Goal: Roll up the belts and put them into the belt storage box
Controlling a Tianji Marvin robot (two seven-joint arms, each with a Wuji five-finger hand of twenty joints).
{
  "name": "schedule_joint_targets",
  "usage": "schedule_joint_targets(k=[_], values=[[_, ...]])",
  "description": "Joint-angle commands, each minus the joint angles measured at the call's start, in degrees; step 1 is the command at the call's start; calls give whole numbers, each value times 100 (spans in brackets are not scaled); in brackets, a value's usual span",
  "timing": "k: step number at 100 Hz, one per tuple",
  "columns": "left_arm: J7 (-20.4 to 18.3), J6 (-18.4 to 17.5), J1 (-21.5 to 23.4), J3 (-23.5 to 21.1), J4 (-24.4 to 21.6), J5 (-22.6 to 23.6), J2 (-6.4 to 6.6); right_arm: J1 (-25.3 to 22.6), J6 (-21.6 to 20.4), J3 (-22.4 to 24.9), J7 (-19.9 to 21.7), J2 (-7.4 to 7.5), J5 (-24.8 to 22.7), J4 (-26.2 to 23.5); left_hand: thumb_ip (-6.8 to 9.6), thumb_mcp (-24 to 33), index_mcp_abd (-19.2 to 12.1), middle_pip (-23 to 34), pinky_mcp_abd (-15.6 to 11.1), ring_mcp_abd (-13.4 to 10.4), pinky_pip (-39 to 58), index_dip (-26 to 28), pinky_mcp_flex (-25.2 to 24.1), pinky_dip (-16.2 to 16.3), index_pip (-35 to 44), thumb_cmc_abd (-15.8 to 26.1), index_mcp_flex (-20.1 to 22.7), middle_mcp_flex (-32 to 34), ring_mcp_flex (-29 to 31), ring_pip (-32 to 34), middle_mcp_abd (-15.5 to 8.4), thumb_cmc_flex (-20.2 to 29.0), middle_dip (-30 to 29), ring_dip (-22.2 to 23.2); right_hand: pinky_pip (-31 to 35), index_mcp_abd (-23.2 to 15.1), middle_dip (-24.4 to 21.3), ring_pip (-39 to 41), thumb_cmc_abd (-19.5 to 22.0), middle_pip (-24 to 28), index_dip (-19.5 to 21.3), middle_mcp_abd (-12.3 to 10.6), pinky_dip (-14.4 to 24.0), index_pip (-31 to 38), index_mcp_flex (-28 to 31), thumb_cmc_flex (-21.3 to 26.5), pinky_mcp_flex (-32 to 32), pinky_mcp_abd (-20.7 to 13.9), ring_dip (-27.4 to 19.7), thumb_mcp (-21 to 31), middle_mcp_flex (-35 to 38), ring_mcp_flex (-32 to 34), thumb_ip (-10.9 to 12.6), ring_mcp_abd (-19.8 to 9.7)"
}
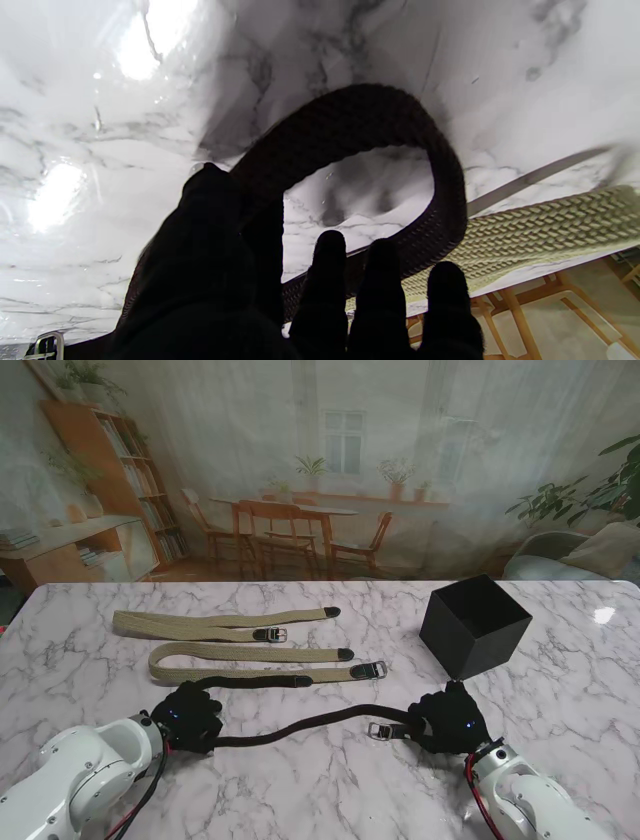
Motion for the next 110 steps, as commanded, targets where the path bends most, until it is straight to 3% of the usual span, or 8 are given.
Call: schedule_joint_targets(k=[1,35,50,57,69,83,95,110], values=[[-126,-27,98,-27,-7,23,17,14,3,-47,-37,-58,17,51,45,112,-94,81,37,-42,152,-67,-118,48,29,-70,237,75,174,127,-38,291,51,81,98,-302,146,329,-197,337,188,-112,58,247,-273,373,51,182,130,40,429,301,120,-112],[-15,-22,178,-110,-29,62,7,245,-262,-264,-372,-11,-45,355,35,126,-85,59,59,-43,181,-73,-173,-40,84,-36,163,43,155,88,-34,276,50,88,303,-473,195,350,-366,841,-530,-717,-41,-677,-1798,1010,354,-140,313,732,1327,806,-7,-550],[42,-32,164,-94,-3,55,7,261,-318,-276,-387,-1,-56,384,26,117,-106,53,62,-41,169,-80,-188,-86,93,-17,133,14,131,73,-32,264,46,86,353,171,180,329,-335,882,-269,-651,-159,-2070,-2498,465,338,-140,360,865,1381,861,250,-532],[77,-40,164,-94,9,56,6,257,-309,-277,-384,-2,-58,377,26,119,-119,53,59,-34,162,-83,-196,-103,94,-5,118,10,123,68,-28,271,45,84,331,786,287,331,-269,846,-240,-552,-161,-2202,-2811,-95,267,-101,374,773,1214,800,648,-440],[109,-54,162,-92,26,44,6,239,-207,-287,-368,-39,23,357,23,113,-93,62,59,-38,160,-79,-194,-126,118,-17,139,27,146,78,-31,278,47,88,300,1947,289,432,-34,853,-278,-404,-124,-2240,-2956,-324,161,-8,419,2,1054,735,672,-315],[41,-79,156,-90,20,-7,10,122,63,-213,-49,-116,236,179,24,112,-101,62,61,-50,156,-88,-203,-148,135,-19,153,30,158,86,-37,285,46,95,214,2386,338,745,56,1157,-359,-283,-83,-2341,-2712,-396,68,103,520,-621,1238,808,702,-203],[30,-86,153,-81,27,-46,10,81,263,-195,177,-151,346,81,23,106,-115,59,62,-50,146,-97,-209,-167,137,-22,143,33,158,83,-33,282,45,98,157,2210,453,941,113,1393,-376,-287,-70,-2369,-2328,-413,35,173,592,-737,1367,889,736,-202],[34,-102,125,-47,52,-100,12,73,336,-204,424,-167,431,-22,22,104,-119,60,60,-51,135,-101,-213,-187,144,-13,134,39,155,78,-41,281,45,100,38,971,518,1023,149,1368,-288,-226,-87,-2235,-1730,-491,-58,320,640,-744,1191,770,709,-182]])
